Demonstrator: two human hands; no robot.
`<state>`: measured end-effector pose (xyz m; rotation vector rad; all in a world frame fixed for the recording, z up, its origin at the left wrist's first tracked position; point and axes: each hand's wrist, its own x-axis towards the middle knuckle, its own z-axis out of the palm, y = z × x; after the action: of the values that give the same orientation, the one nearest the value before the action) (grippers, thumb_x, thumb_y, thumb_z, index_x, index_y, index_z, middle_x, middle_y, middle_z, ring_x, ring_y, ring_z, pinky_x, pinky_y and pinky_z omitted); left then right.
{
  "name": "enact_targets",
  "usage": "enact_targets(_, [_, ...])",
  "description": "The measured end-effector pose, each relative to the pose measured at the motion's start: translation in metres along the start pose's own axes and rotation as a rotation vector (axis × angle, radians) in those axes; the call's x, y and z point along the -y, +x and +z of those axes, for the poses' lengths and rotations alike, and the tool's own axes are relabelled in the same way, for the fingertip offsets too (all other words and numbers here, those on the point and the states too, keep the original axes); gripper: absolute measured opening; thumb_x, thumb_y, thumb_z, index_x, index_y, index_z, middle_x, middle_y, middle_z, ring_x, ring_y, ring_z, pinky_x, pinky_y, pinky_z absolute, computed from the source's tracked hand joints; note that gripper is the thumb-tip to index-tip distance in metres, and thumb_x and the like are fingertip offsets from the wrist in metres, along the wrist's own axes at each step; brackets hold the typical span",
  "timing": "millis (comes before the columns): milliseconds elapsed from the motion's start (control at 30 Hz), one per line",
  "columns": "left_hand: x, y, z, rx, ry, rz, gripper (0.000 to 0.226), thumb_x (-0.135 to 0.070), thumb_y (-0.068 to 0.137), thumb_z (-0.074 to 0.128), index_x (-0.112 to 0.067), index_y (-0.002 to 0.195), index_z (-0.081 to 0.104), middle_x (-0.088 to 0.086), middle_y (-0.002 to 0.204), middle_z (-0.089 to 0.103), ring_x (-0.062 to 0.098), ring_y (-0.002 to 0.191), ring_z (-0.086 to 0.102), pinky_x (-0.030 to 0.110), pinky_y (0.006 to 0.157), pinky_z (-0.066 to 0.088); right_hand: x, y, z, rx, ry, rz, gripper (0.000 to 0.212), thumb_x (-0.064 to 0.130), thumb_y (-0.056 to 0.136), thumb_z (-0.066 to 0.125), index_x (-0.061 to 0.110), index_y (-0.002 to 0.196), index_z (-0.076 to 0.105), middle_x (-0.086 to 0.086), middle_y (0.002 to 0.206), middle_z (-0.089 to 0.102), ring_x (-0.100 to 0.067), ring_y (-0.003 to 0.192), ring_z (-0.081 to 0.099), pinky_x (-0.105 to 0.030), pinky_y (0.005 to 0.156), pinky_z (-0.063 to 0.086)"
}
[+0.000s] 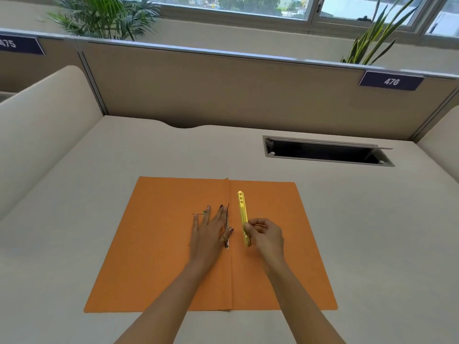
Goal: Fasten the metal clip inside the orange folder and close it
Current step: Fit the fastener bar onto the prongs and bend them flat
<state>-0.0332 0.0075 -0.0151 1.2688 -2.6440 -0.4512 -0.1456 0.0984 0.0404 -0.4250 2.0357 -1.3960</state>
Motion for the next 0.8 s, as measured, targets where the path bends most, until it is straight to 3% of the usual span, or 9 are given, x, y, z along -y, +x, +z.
enact_targets(67, [0.000, 0.000, 0.000, -0.006, 0.008, 0.000, 0.062, -0.055, 0.096, 0.023, -0.029, 0.150, 0.007, -0.016, 0.158, 0.013, 0.015, 0.148, -0.003, 0.043, 0.118, -0.005, 0.000, -0.004, 0.005, 0.063, 0.080, 0.009, 0.008, 0.014, 0.081, 0.075, 0.014, 0.086, 0.068, -0.006, 0.085, 0.072, -0.024, 0.083, 0.069, -0.044, 0.078, 0.057])
enact_targets(233, [0.000, -0.001, 0.001, -0.013, 0.019, 0.002, 0.060, -0.053, 0.097, 0.021, -0.030, 0.150, 0.007, -0.017, 0.158, 0.013, 0.015, 0.148, -0.003, 0.043, 0.118, -0.004, -0.001, -0.009, 0.012, 0.119, 0.156, -0.005, 0.008, 0.010, 0.082, 0.074, 0.014, 0.084, 0.067, -0.011, 0.084, 0.073, -0.026, 0.081, 0.069, -0.047, 0.078, 0.056])
enact_targets(500, [0.001, -0.002, 0.002, -0.027, 0.002, 0.004, 0.055, -0.045, 0.099, 0.024, -0.031, 0.150, 0.011, -0.018, 0.158, 0.015, 0.016, 0.148, -0.001, 0.044, 0.120, -0.001, 0.002, -0.011, 0.019, 0.118, 0.119, -0.030, 0.010, 0.008, 0.081, 0.074, 0.015, 0.081, 0.067, -0.013, 0.084, 0.073, -0.032, 0.084, 0.070, -0.047, 0.080, 0.055])
enact_targets(667, [0.000, -0.003, 0.002, -0.028, 0.008, 0.002, 0.054, -0.044, 0.099, 0.025, -0.032, 0.150, 0.011, -0.019, 0.157, 0.015, 0.016, 0.148, 0.000, 0.043, 0.120, -0.002, 0.002, -0.012, 0.020, 0.108, 0.122, -0.019, 0.009, 0.010, 0.081, 0.074, 0.016, 0.082, 0.068, -0.008, 0.081, 0.073, -0.022, 0.078, 0.068, -0.044, 0.079, 0.056])
enact_targets(800, [0.001, -0.003, 0.001, -0.025, 0.006, 0.002, 0.054, -0.045, 0.099, 0.024, -0.032, 0.150, 0.010, -0.018, 0.158, 0.015, 0.015, 0.148, -0.001, 0.043, 0.120, -0.002, 0.002, -0.013, 0.019, 0.100, 0.120, -0.017, 0.009, 0.011, 0.081, 0.074, 0.017, 0.081, 0.068, -0.009, 0.082, 0.074, -0.023, 0.079, 0.069, -0.042, 0.076, 0.056])
